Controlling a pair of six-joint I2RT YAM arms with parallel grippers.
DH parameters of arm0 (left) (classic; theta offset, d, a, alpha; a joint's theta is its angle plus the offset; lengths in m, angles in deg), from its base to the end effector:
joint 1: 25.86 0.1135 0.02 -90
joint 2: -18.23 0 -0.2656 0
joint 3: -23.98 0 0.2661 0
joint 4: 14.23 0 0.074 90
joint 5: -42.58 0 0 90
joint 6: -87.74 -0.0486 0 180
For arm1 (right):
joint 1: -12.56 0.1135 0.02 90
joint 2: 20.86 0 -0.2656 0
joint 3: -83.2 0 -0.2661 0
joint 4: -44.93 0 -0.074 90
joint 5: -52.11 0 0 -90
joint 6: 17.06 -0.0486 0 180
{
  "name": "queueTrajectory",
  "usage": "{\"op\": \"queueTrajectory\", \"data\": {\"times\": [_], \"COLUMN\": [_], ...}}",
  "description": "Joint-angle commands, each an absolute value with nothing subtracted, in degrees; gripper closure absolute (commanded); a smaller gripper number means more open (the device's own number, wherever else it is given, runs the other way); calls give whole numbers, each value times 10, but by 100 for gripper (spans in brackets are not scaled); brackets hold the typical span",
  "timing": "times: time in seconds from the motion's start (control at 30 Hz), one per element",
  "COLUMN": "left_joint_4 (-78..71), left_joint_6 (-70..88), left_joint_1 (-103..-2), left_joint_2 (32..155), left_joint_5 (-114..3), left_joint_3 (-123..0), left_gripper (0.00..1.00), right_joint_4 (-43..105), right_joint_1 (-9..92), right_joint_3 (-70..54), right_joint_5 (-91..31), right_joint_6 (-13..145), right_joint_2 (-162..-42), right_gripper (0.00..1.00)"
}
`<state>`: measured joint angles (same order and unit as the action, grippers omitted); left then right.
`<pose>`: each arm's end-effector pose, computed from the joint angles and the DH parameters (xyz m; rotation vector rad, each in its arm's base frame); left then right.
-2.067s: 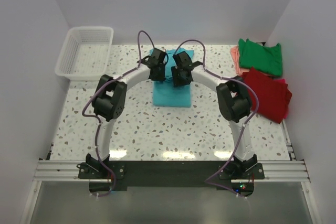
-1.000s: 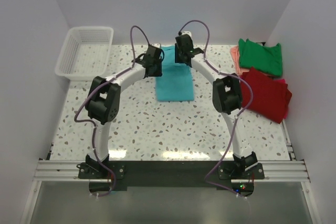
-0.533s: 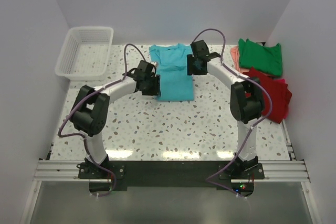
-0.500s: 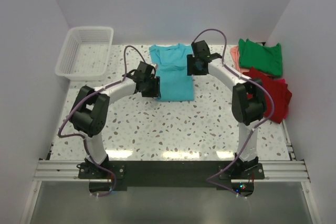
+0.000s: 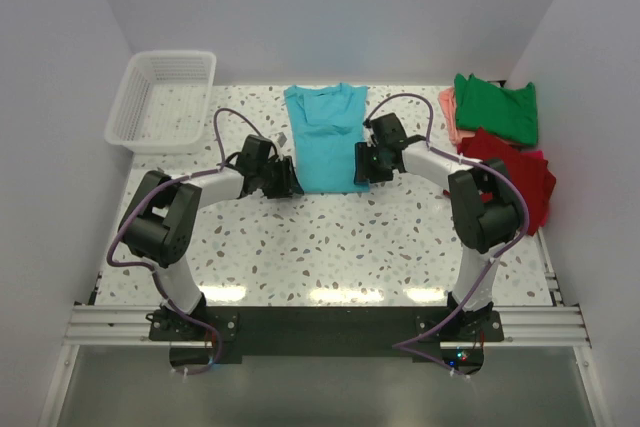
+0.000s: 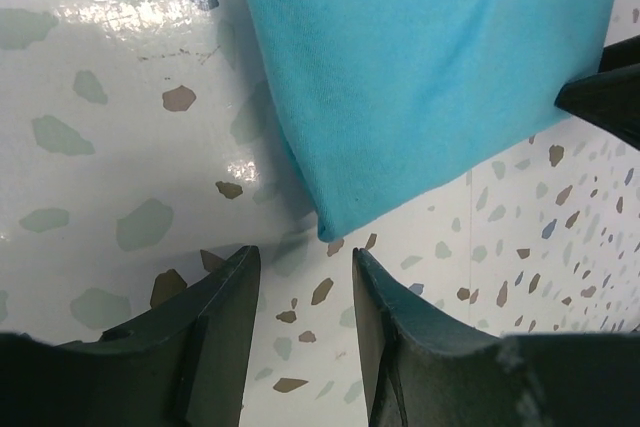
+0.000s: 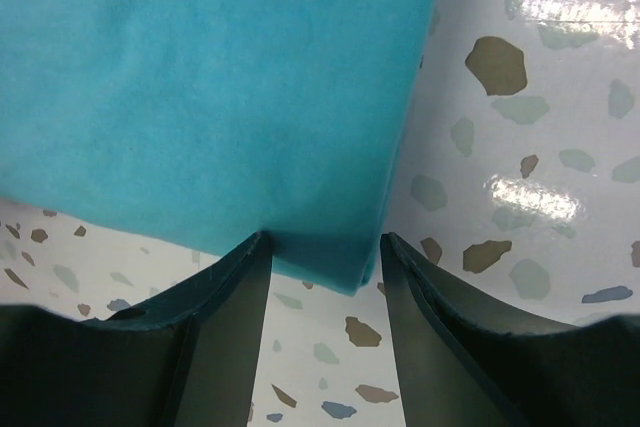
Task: Fold and stack the t-shirts
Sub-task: Fold the tshirt
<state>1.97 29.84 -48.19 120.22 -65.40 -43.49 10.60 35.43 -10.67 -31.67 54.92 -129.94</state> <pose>0.3371 -0.1547 0.1294 -0.0741 2.5651 -0.7786 0.3831 0.1673 0.1578 -0.1523 2.6108 0.4013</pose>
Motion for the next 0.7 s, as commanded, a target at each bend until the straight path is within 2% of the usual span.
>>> {"op": "queueTrajectory", "data": {"times": [0.0,0.67], "left_joint_4": [-59,-118], "left_joint_6": [323,350], "left_joint_1": [-475,-471], "left_joint_2": [1185,1204], "left_joint_5": [-675,-685], "left_joint_3": [-417,-423], "left_gripper": [54,57], "right_joint_4": [173,223], "right_joint_1": [352,340], "right_joint_3": [-123,-215], "right_joint_5": [-286,-267], "right_joint_6": [540,531], "right_joint_2": [-1271,-1242], "right_gripper": [48,53]}}
